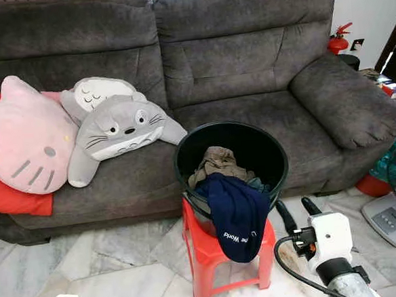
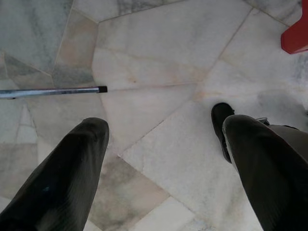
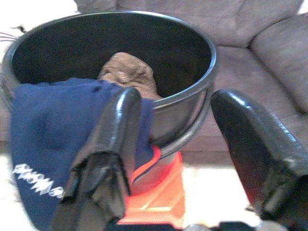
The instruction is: Hang hanger
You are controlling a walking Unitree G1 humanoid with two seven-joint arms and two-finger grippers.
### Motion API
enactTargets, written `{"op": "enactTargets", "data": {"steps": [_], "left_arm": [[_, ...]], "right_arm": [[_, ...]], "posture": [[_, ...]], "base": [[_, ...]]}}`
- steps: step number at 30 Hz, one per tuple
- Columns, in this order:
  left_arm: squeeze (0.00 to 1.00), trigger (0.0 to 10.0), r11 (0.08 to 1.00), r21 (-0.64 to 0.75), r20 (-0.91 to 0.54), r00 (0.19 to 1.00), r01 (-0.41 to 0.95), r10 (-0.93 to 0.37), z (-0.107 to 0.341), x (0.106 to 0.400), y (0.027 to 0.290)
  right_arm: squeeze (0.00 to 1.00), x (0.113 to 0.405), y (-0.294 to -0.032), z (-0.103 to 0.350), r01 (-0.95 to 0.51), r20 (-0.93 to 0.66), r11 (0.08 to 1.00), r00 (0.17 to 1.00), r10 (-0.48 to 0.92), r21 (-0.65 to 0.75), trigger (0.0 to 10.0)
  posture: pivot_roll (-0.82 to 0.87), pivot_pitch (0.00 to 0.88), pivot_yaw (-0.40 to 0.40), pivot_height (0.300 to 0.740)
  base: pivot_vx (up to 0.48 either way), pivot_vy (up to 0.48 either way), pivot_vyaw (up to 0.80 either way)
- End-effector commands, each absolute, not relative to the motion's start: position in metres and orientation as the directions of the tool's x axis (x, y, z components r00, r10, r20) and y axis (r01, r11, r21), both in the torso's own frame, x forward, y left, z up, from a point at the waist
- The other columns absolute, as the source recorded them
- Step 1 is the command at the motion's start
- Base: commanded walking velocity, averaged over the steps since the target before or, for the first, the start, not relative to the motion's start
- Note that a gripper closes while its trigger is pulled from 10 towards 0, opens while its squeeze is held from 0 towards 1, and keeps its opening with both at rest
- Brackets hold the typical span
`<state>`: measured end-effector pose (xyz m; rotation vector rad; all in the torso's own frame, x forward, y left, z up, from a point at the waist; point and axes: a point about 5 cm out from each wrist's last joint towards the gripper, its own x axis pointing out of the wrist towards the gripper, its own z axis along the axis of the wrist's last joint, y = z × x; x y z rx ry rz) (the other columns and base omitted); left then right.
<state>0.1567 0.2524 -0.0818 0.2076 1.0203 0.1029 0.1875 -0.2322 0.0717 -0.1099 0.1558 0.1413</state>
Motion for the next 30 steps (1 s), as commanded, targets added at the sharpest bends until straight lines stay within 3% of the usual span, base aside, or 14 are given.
{"op": "enactTargets", "data": {"steps": [1, 8, 14, 26, 27, 28, 29, 30], "left_arm": [[0.0, 10.0, 0.972, 0.235, -0.84, 0.506, 0.014, 0.196, -0.082, 0.153, 0.256], [0.0, 10.0, 0.971, 0.236, -0.841, 0.507, 0.024, 0.192, -0.082, 0.154, 0.256], [0.0, 10.0, 0.971, 0.237, -0.839, 0.509, 0.023, 0.192, -0.082, 0.155, 0.256], [0.0, 10.0, 0.971, 0.238, -0.837, 0.51, 0.014, 0.197, -0.082, 0.155, 0.256], [0.0, 10.0, 0.971, 0.237, -0.838, 0.509, 0.014, 0.197, -0.082, 0.154, 0.257], [0.0, 10.0, 0.971, 0.237, -0.838, 0.509, 0.014, 0.197, -0.082, 0.154, 0.257], [0.0, 10.0, 0.971, 0.237, -0.838, 0.509, 0.014, 0.197, -0.082, 0.154, 0.256], [0.0, 10.0, 0.971, 0.237, -0.838, 0.509, 0.014, 0.197, -0.082, 0.154, 0.256]], "right_arm": [[1.0, 0.184, -0.23, 0.072, -0.177, -0.174, 0.981, 0.972, 0.161, -0.078, 10.0], [1.0, 0.178, -0.239, 0.052, -0.181, -0.266, 0.983, 0.949, 0.17, -0.019, 10.0], [1.0, 0.191, -0.242, 0.041, -0.192, -0.295, 0.981, 0.937, 0.186, 0.011, 10.0], [1.0, 0.2, -0.234, 0.033, -0.325, -0.314, 0.94, 0.886, 0.34, 0.101, 10.0], [0.52, 0.199, -0.234, 0.03, -0.322, -0.323, 0.941, 0.884, 0.338, 0.102, 10.0], [0.52, 0.199, -0.234, 0.03, -0.322, -0.323, 0.941, 0.884, 0.338, 0.102, 10.0], [0.0, 0.2, -0.236, 0.028, -0.312, -0.331, 0.946, 0.886, 0.325, 0.093, 10.0], [0.0, 0.2, -0.237, 0.027, -0.306, -0.334, 0.948, 0.888, 0.316, 0.085, 10.0]], "posture": [[-0.25, 0.001, 0.024, 0.74], [-0.25, 0.007, 0.029, 0.74], [-0.24, 0.01, 0.032, 0.74], [-0.23, 0.013, 0.031, 0.74], [-0.23, 0.014, 0.031, 0.74], [-0.23, 0.014, 0.031, 0.74], [-0.23, 0.014, 0.03, 0.74], [-0.23, 0.014, 0.03, 0.74]], "base": [[0.0, 0.0, 0.0], [0.0, 0.0, 0.0], [0.0, 0.0, 0.0], [0.0, 0.0, 0.0], [0.0, 0.0, 0.0], [0.0, 0.0, 0.0], [0.0, 0.0, 0.0], [0.0, 0.0, 0.0]]}}
